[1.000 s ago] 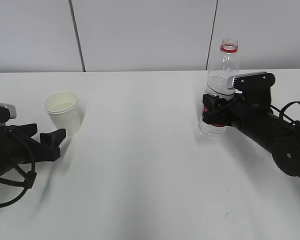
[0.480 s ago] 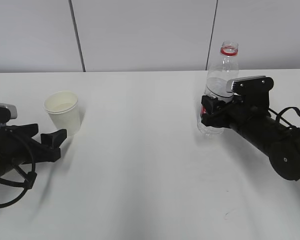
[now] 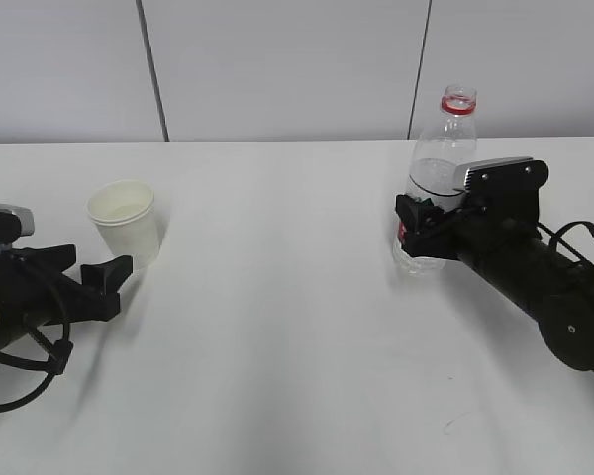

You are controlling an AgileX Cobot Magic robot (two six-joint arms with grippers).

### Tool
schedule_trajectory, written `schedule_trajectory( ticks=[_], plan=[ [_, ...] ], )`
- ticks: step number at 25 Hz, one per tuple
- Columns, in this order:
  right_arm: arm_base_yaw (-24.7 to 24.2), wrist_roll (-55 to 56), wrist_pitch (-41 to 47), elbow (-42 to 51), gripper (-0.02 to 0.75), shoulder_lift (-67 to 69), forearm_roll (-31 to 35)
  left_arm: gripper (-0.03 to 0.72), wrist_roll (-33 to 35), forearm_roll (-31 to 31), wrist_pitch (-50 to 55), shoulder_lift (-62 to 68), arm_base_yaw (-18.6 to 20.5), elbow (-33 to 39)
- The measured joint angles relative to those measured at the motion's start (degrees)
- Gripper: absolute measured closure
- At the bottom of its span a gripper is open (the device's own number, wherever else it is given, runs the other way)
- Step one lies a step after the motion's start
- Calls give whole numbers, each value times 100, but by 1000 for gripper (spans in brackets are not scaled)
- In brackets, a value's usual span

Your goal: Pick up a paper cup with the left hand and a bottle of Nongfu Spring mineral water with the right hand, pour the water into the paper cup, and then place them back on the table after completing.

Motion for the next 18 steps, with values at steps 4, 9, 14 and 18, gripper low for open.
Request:
schedule_trajectory(
  ticks=[4,9,14,18],
  plan=[
    [0,0,76,0,133,0,-23,178,0,6,0,0,0,0],
    [0,0,217,109,120,-42,-23,178,0,10,0,0,0,0],
    [0,-77,227,454,119,-417,22,178,0,10,0,0,0,0],
    [0,-86,227,745,119,-633,48,178,0,10,0,0,0,0]
  ],
)
